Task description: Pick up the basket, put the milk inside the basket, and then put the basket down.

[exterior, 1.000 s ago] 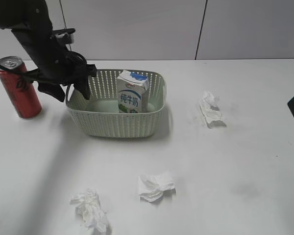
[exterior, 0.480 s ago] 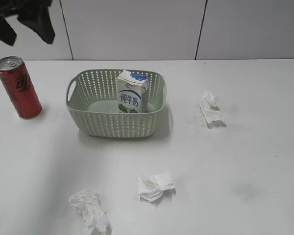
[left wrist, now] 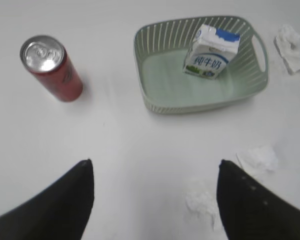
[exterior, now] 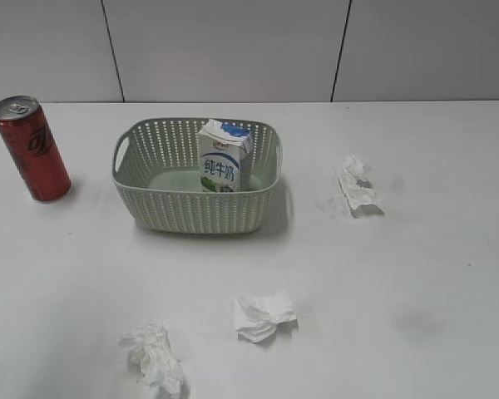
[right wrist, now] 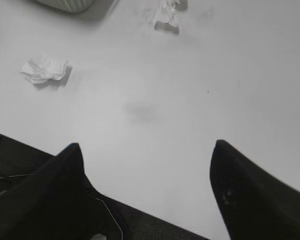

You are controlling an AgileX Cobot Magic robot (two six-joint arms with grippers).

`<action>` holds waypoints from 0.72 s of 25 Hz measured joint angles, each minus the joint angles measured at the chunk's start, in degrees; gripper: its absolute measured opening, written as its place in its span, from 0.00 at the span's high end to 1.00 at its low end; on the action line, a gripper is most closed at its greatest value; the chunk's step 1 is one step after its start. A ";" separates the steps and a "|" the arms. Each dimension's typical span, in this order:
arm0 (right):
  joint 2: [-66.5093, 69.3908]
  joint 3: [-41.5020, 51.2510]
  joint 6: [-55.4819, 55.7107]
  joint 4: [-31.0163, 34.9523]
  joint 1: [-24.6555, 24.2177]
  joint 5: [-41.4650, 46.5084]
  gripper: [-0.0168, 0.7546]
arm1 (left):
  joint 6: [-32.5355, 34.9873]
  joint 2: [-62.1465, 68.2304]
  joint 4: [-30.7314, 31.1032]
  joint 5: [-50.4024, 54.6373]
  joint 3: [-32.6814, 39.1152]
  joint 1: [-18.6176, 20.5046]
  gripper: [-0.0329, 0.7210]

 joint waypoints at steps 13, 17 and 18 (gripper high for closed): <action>-21.05 15.35 -0.44 -0.04 0.00 -4.62 0.21 | 5.44 -40.31 0.10 -5.33 39.53 0.00 0.19; -21.13 16.98 -0.70 -0.04 0.00 -8.19 0.21 | 7.14 -48.06 -0.10 -9.22 46.06 0.00 0.20; -21.13 17.25 -0.70 -0.04 0.00 -8.40 0.21 | 7.33 -49.05 -0.10 -9.36 46.55 0.00 0.21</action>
